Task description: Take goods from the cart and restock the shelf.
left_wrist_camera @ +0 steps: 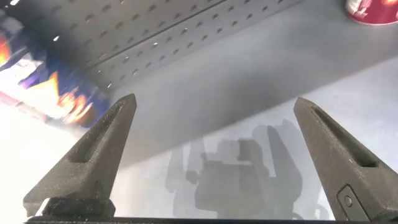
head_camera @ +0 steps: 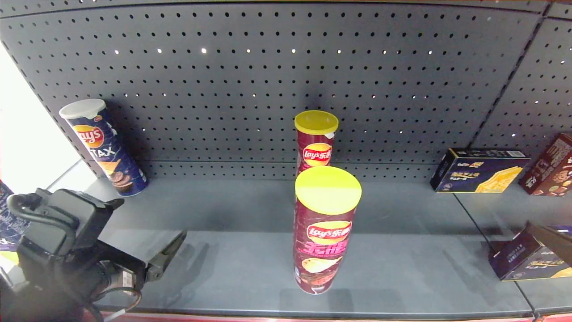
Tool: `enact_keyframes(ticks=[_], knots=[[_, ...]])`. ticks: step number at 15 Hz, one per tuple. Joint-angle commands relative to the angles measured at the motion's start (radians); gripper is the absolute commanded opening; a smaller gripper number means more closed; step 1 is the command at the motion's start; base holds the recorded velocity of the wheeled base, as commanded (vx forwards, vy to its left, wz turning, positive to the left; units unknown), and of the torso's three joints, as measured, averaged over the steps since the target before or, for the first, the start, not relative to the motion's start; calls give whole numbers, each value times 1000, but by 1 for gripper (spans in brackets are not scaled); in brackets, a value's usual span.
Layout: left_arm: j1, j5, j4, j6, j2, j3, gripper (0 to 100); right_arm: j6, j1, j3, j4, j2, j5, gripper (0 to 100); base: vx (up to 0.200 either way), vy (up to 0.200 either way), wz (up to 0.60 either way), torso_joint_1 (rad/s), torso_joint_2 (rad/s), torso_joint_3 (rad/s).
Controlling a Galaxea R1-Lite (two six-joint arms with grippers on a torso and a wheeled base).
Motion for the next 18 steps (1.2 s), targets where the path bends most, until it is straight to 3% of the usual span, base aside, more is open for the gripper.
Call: enact_keyframes(ticks=[1,5,8,11,18], knots=[[5,0,-1,2,-48,11,100,-8,-201,300,33,-424,5,100,0,0,0,0,0,0],[5,0,1,5,-71,14,100,14,-213,371,279,-719,10,100,0,0,0,0,0,0],[5,-1,1,5,-75,14,100,80,-173,427,242,-783,-1,100,0,0,0,0,0,0],[3,-3,-1,8,-75,14,100,115,-175,427,308,-783,-51,100,0,0,0,0,0,0],[-1,-9,1,8,-166,34,100,117,-175,427,306,-783,-51,100,0,0,0,0,0,0]])
